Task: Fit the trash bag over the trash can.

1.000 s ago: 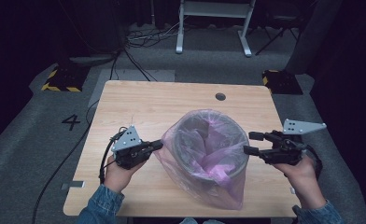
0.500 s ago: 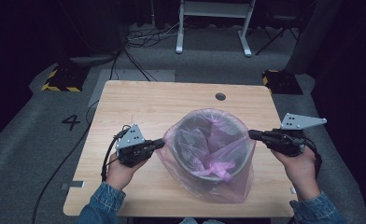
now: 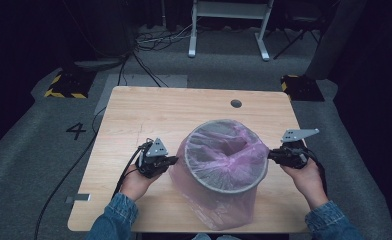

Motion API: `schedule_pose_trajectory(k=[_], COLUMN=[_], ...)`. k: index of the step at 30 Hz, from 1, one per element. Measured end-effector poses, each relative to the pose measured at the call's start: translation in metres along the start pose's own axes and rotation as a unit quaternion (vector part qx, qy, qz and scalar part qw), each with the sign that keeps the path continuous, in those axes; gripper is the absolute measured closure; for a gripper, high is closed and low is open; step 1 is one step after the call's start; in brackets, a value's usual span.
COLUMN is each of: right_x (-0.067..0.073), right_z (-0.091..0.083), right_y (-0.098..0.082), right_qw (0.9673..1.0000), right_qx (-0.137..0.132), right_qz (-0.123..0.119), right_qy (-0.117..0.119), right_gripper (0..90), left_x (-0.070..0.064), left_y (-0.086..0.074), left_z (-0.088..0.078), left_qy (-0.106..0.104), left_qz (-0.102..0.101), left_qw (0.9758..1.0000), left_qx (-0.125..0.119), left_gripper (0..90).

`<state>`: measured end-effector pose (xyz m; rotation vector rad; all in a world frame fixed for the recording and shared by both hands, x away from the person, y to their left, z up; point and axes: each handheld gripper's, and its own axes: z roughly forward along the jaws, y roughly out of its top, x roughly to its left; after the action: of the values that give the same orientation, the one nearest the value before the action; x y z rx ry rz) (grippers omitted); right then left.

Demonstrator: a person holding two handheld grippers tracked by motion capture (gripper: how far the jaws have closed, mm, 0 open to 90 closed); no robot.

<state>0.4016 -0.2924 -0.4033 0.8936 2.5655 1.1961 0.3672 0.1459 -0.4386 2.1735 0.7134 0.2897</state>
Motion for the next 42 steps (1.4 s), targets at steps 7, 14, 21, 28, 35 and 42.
schedule_pose_trajectory(k=[7,14,21,28,35,42], right_x=[0.002,0.013,0.018,0.021,0.006,0.007], right_z=[0.016,0.01,0.002,0.023,0.03,0.036], right_y=[-0.024,-0.051,-0.059,-0.045,-0.047,-0.053], right_qw=[0.9987,0.9962,0.9973,0.9952,0.9927,0.9902], right_qx=[0.032,0.079,0.066,0.091,0.116,0.131], right_qz=[0.016,0.006,0.004,-0.02,-0.008,-0.022], right_qy=[0.035,0.036,0.033,0.031,-0.032,-0.042], right_gripper=[90.0,90.0,90.0,90.0,90.0,90.0], left_x=[-0.007,-0.021,-0.018,-0.029,-0.025,-0.013], left_y=[-0.017,-0.027,-0.028,-0.022,-0.023,-0.032], left_z=[0.008,0.005,0.017,0.033,0.032,0.035], left_qy=[-0.029,-0.049,-0.022,-0.032,0.022,0.062], left_qz=[-0.004,0.015,0.015,0.043,0.039,0.021], left_qw=[0.9994,0.9983,0.998,0.9967,0.9962,0.993], left_qx=[0.019,0.027,0.057,0.061,0.075,0.098], left_gripper=[89.9,89.9,89.9,89.8,89.9,89.9])
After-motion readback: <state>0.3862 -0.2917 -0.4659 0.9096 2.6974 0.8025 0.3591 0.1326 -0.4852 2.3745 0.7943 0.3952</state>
